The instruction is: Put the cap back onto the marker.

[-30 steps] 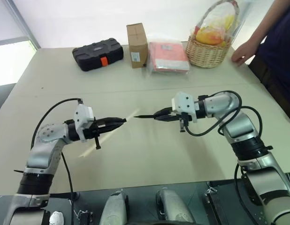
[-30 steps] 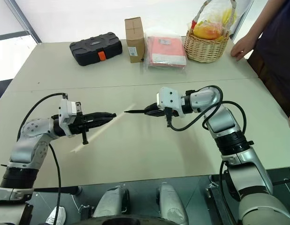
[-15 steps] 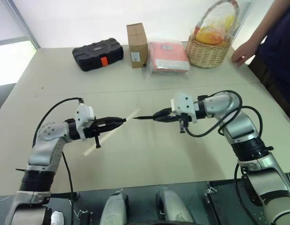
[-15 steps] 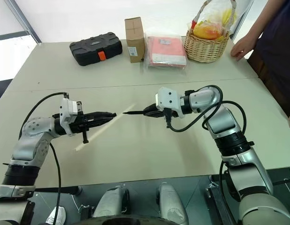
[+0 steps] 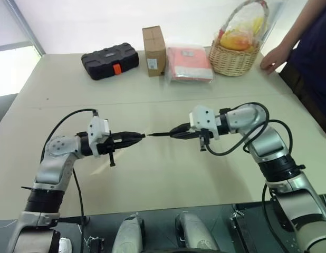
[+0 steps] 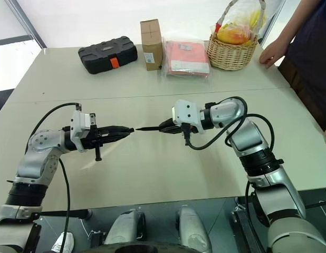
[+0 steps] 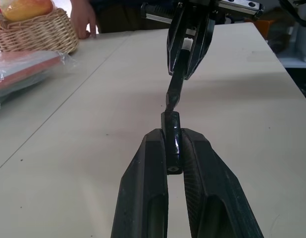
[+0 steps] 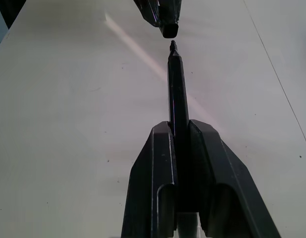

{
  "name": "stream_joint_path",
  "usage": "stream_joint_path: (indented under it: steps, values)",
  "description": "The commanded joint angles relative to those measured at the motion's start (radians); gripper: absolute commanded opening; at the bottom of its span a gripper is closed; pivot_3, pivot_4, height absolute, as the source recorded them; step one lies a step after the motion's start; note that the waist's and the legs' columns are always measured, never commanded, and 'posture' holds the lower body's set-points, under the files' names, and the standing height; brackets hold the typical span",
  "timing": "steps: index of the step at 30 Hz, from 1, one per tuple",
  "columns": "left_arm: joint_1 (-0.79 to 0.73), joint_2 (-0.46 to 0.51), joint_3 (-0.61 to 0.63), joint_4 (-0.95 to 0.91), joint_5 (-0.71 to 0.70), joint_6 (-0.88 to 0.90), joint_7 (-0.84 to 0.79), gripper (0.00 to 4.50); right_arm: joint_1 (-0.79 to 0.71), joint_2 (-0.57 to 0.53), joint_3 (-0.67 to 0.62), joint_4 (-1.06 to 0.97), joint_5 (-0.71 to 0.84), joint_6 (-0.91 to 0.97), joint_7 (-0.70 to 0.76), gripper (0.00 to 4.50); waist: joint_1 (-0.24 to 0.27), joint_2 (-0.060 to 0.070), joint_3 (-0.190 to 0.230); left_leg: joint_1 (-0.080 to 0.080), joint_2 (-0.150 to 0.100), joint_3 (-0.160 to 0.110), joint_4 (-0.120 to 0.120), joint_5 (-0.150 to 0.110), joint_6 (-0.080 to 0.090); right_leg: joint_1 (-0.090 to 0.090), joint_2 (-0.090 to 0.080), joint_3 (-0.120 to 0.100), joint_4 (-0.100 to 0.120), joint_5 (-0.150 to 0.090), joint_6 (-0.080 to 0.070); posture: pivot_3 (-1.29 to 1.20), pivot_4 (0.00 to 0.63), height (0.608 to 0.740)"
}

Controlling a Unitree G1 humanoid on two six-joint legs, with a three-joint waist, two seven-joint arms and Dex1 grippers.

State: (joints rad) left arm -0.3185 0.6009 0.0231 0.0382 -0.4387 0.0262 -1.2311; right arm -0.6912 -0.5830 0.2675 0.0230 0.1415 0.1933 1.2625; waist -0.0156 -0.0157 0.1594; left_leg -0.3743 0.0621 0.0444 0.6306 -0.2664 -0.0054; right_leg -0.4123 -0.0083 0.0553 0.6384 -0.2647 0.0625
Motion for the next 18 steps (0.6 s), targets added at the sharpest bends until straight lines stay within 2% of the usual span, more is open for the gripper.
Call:
stream_joint_path:
  steps: [1, 18]
  values:
    - [-0.002, 0.002, 0.008, -0.023, -0.005, -0.018, -0.003, 0.0, -0.023, 0.008, -0.004, -0.039, 0.017, -0.001, -0.001, 0.06, 0.0, 0.0, 0.0, 0.0, 0.0, 0.0, 0.0, 0.0, 0.0, 0.0, 0.0, 0.0, 0.0, 0.0, 0.0, 0.0, 0.15, 0.74]
    - [-0.019, -0.005, -0.017, -0.014, -0.001, -0.022, -0.029, 0.0, -0.02, 0.017, 0.016, -0.078, 0.017, 0.025, 0.009, 0.06, 0.0, 0.0, 0.0, 0.0, 0.0, 0.0, 0.0, 0.0, 0.0, 0.0, 0.0, 0.0, 0.0, 0.0, 0.0, 0.0, 0.15, 0.74]
